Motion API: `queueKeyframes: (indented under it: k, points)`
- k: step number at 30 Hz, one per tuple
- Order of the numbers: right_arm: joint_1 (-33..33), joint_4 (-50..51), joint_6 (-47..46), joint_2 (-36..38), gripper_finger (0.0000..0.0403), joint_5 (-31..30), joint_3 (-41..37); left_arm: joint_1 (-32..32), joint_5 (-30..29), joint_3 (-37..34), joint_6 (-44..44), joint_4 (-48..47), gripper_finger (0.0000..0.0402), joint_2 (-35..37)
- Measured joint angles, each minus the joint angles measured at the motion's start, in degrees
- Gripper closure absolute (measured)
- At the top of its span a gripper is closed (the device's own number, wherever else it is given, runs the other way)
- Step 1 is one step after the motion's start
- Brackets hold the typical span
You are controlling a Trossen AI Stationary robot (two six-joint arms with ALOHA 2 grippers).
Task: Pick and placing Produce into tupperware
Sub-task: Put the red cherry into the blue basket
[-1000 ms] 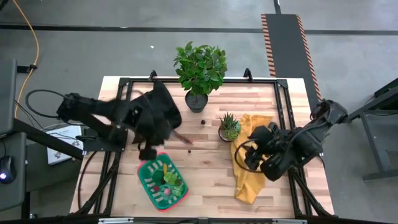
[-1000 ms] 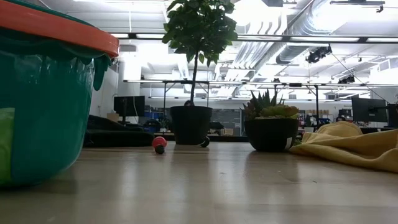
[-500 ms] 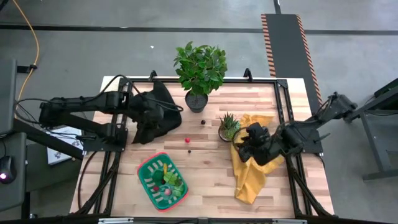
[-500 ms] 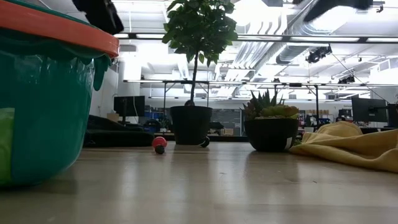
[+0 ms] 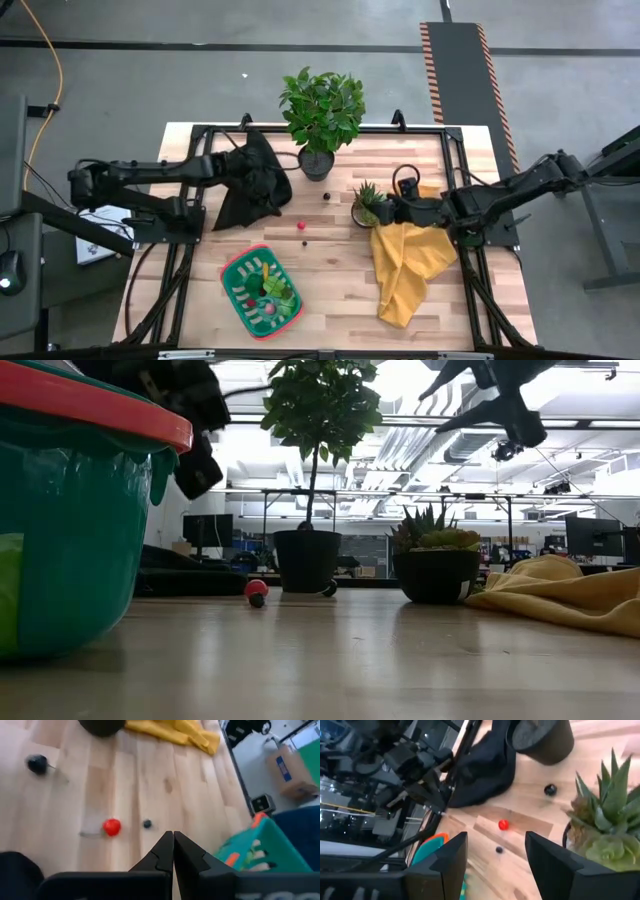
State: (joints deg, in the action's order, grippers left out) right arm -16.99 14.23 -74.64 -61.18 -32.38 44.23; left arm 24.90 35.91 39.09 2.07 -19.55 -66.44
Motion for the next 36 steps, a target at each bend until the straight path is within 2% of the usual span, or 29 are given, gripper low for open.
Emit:
queueKeyframes:
  k: [4,13,20,27,36]
  points:
    - [1.7,0.1,1.1,0.8,0.0212,-0.1,0.1,2.7,-0.3,-0.7,-8.3,0.2,0.0401,-1.5]
    - [3.6,3.8,2.1,3.1,0.0212,0.1,0.1,2.5,-4.8,-0.6,-24.9,2.0,0.0395,-6.6]
    - [3.5,3.7,2.7,5.1,0.0212,1.2,0.1,0.1,-6.4,-0.6,-34.2,6.0,0.0342,-7.4]
    - [3.6,3.9,2.5,6.7,0.0212,1.2,0.1,-5.1,-12.3,-0.6,-38.4,6.8,0.0282,-10.4]
    - [3.6,4.2,0.2,7.7,0.0212,1.2,0.1,-6.5,-14.1,-0.6,-36.2,14.1,0.0291,-16.8]
